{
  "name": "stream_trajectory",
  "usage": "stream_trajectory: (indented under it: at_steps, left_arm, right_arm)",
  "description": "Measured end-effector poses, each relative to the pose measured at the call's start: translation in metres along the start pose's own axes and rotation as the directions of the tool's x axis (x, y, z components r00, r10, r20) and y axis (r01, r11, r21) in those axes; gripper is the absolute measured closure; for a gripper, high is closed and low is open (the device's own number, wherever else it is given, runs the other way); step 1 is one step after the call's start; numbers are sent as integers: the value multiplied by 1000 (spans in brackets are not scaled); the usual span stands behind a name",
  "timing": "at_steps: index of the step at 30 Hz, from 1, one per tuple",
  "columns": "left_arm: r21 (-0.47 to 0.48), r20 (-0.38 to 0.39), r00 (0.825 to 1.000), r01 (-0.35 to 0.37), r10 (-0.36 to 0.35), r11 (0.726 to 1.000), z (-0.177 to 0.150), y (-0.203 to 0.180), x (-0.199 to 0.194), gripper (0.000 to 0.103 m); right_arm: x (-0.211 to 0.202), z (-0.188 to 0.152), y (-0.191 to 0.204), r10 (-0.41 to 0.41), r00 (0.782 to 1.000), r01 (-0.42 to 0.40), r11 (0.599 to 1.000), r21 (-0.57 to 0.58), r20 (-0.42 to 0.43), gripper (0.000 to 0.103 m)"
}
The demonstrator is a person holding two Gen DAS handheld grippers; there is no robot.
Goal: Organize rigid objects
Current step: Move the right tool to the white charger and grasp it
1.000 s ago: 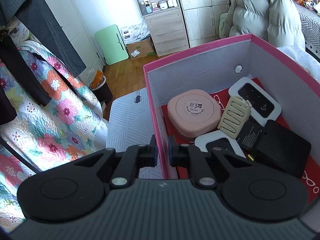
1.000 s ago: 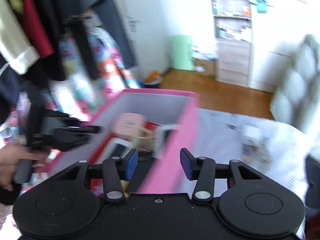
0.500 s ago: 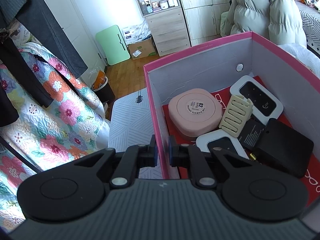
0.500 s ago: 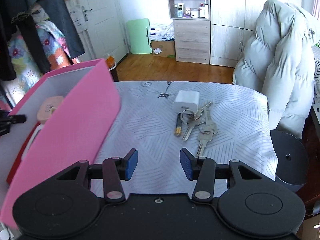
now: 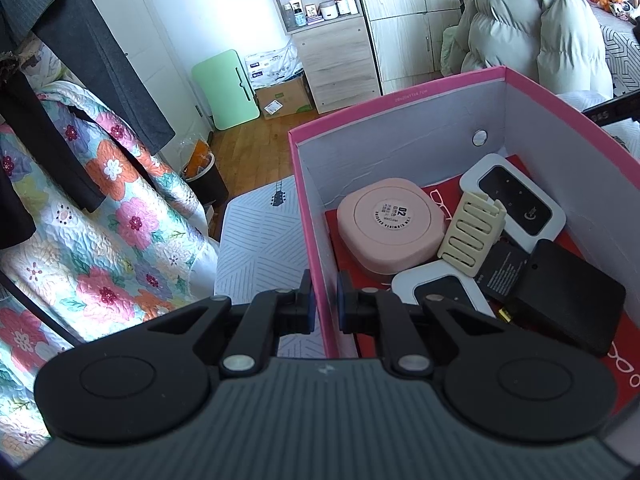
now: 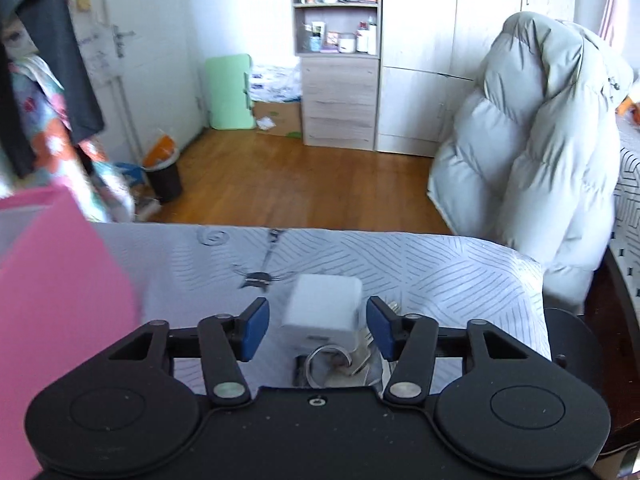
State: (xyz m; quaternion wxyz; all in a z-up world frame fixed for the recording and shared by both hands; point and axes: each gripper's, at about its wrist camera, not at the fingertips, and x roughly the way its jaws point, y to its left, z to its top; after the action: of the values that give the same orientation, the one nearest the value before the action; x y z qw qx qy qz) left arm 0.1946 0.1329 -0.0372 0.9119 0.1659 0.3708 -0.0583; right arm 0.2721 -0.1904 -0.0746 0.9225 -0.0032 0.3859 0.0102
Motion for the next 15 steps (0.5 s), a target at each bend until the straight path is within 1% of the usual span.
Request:
stream_trajectory:
  at_steps: [1, 2, 3, 5, 8, 12, 15]
  left_arm:
    - [3, 0, 1000, -1, 1, 1000, 0, 0, 0, 94]
    - [6, 0, 1000, -2, 2, 1000, 0, 0, 0, 94]
    - [8, -1, 1000, -4, 4, 1000, -1, 0, 1, 94]
    - [10, 0, 1000, -4, 4, 1000, -1, 1, 1, 94]
    - [10, -1, 1000, -3, 3, 1000, -1, 1, 1, 94]
    - [10, -2, 1000, -3, 3, 1000, -1, 0, 1, 94]
    - [14, -3, 1000, -9, 9, 1000, -1, -2, 1, 94]
  right_arm:
    - [3, -1, 1, -13, 1000, 13, 1000, -1, 9, 45]
    - [3, -3, 3, -32, 999, 32, 999, -3, 36, 46]
    - [2, -5, 5, -42, 998, 43, 999, -9, 49, 53]
    - [-4, -8, 7, -55, 996, 57, 998, -20, 75, 55]
    - [-20, -13, 8, -31, 994, 34, 999, -20, 109, 55]
    - [-50, -18, 14, 0, 989, 9, 998, -60, 149, 55]
    - [-75, -22, 20, 58, 986, -46, 996, -79, 159, 55]
